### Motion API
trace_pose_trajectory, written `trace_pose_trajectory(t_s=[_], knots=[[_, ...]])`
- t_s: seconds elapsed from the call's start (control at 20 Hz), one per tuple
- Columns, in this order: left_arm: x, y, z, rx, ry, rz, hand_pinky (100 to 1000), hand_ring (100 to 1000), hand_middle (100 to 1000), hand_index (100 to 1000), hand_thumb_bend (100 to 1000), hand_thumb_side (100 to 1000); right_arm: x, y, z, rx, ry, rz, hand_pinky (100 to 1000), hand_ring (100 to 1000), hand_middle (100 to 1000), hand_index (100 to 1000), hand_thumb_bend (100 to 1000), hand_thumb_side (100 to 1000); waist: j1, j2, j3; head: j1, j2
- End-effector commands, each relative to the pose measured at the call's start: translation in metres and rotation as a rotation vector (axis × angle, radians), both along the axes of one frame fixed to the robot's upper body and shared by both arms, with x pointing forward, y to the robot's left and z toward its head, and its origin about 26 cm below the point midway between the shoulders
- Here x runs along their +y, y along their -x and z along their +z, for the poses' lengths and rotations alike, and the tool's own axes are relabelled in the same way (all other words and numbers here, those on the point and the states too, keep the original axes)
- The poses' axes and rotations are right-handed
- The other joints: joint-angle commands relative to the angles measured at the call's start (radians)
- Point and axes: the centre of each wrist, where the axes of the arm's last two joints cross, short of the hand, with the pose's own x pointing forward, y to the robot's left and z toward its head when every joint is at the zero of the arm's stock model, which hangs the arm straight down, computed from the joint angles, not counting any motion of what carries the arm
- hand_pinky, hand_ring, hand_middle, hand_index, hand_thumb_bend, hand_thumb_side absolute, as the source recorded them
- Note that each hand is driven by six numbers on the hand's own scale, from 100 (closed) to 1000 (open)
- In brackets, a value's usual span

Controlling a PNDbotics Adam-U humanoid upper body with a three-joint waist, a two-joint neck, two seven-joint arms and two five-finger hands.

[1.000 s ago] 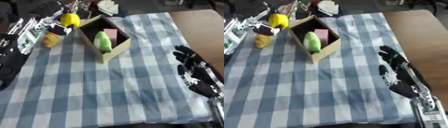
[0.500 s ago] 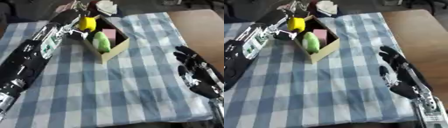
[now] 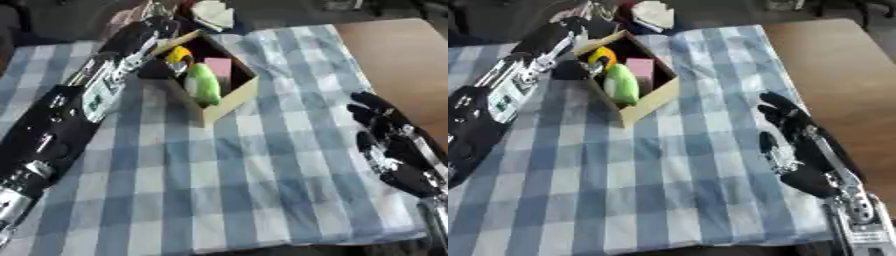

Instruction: Pick up objects on the table and place them in the box.

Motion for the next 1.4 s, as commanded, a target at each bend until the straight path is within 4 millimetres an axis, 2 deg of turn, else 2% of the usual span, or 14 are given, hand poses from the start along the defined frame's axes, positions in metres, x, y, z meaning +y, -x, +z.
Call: trace_pose_trajectory(t_s=[0.05,0.2,0.25,0.3,0.7,0.95,1.4], knots=[[0.018,0.005,0.026,-0.065,0.015,0.019,781,824,871,916,327,660,-0.001,-0.001,0.006,-0.022,-0.003,0.002,1000,967,969,1000,100,391,-0.006,-0.004,0.004,-0.008,-0.008],[0.032,0.011,0.035,-0.082,0.021,0.049,750,751,783,855,237,463,-0.002,-0.001,0.007,-0.023,-0.003,-0.003,1000,967,969,1000,100,392,-0.005,-0.004,0.010,-0.014,-0.007],[0.038,0.014,0.038,-0.083,0.020,0.065,747,744,772,847,212,443,-0.002,-0.001,0.007,-0.023,-0.003,-0.006,1000,967,969,1000,100,392,-0.005,-0.004,0.012,-0.016,-0.006],[0.046,0.016,0.040,-0.076,0.017,0.087,747,745,770,842,199,385,-0.003,-0.001,0.007,-0.023,-0.003,-0.008,1000,967,969,1000,100,393,-0.004,-0.004,0.016,-0.017,-0.006],[0.109,0.028,0.031,0.126,-0.107,0.284,752,747,774,836,297,268,-0.004,-0.001,0.008,-0.025,-0.002,-0.015,1000,967,969,1000,100,397,0.001,-0.005,0.024,-0.024,-0.010],[0.136,0.030,0.012,0.204,-0.123,0.403,747,739,771,836,307,279,-0.004,-0.001,0.008,-0.025,-0.002,-0.016,1000,967,969,1000,100,396,0.002,-0.004,0.025,-0.028,-0.012],[0.144,0.030,-0.010,0.237,-0.138,0.438,744,731,775,846,314,330,-0.004,-0.002,0.009,-0.030,-0.004,-0.013,1000,968,969,1000,100,387,-0.004,0.005,0.019,-0.023,-0.017]])
